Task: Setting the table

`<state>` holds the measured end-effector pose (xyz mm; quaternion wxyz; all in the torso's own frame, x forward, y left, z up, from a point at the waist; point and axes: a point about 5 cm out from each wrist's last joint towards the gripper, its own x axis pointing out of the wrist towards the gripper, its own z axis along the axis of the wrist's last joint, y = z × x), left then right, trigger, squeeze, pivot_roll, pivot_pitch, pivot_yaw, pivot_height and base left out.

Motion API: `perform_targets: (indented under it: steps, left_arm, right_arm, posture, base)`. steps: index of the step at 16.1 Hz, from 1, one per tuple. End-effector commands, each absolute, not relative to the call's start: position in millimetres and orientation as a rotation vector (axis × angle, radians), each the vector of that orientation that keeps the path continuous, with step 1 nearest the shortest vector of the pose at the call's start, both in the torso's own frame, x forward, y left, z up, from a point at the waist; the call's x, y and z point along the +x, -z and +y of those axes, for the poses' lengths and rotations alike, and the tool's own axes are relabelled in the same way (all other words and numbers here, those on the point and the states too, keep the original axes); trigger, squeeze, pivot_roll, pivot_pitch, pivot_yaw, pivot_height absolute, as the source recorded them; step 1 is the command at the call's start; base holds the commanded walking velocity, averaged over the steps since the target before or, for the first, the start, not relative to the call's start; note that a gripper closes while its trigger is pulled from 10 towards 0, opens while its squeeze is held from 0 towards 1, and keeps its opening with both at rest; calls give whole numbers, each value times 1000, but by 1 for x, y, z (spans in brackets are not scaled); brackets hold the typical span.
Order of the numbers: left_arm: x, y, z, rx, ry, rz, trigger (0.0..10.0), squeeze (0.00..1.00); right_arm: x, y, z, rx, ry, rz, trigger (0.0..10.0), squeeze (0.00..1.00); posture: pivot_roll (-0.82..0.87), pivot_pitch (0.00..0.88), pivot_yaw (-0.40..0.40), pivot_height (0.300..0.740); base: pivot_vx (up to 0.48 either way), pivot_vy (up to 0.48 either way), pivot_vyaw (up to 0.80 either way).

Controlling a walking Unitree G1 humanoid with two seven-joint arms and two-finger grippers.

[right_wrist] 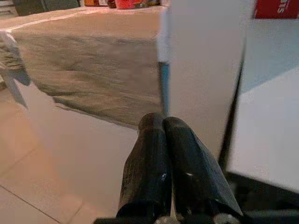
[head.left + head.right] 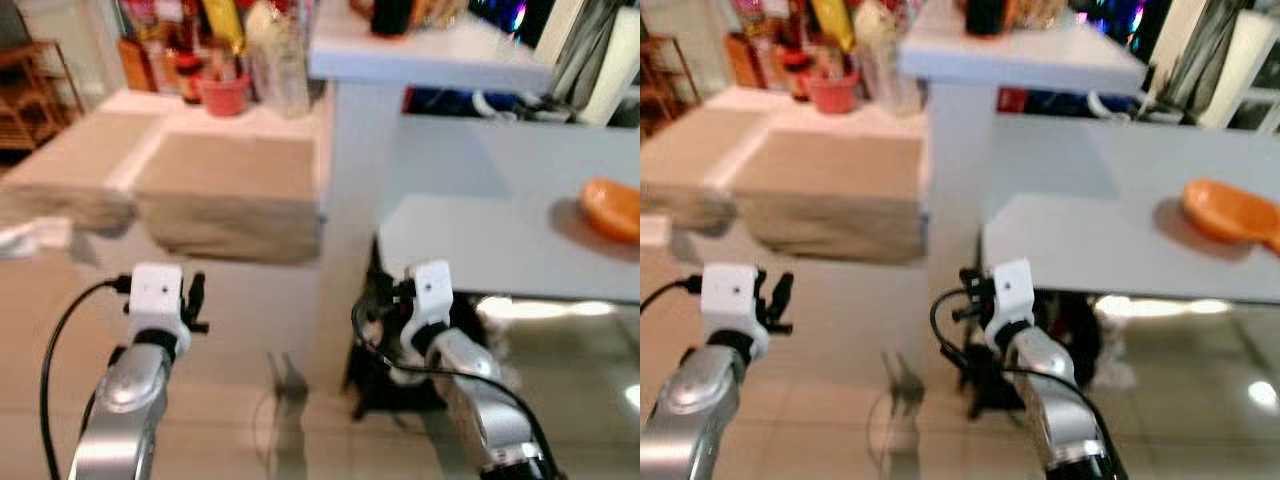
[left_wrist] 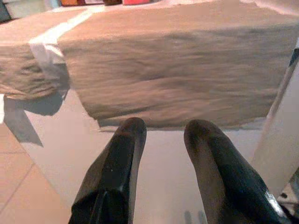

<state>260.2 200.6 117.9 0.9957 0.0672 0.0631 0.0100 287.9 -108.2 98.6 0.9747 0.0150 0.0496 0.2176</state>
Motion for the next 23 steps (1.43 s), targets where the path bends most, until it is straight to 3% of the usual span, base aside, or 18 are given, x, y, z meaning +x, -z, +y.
perform_targets:
  steps: [1, 8, 11, 17, 20, 23]
  left_arm:
    - [263, -118, 194, 123, 13, 120, 10000, 0]
    - [262, -120, 197, 100, -26, 96, 10000, 0]
    - [262, -125, 200, 95, -44, 49, 10000, 0]
    - [251, -115, 228, -26, -241, 16, 10000, 0]
    - [238, -101, 236, -3, -278, 49, 10000, 0]
    - [227, -94, 241, 5, -290, 75, 10000, 0]
  right_arm:
    - [288, -99, -116, 18, -411, 102, 10000, 0]
    - [291, -99, -116, 20, -408, 99, 10000, 0]
    - [300, -105, -125, 59, -317, 53, 10000, 0]
    - [302, -88, -139, 70, -199, 59, 10000, 0]
    - [283, -67, -163, -30, -178, 109, 10000, 0]
    - [269, -57, -169, -18, -161, 138, 10000, 0]
  posture:
    - [-2, 0, -2, 732]
    - [9, 0, -8, 732]
    - [12, 0, -14, 732]
    - [36, 0, -43, 732]
    - [44, 0, -45, 732]
    - [41, 0, -37, 732]
  base:
    - [0, 480, 0]
    - [0, 480, 0]
    - [0, 480, 0]
    - [0, 480, 0]
    - [0, 480, 0]
    - [0, 480, 0]
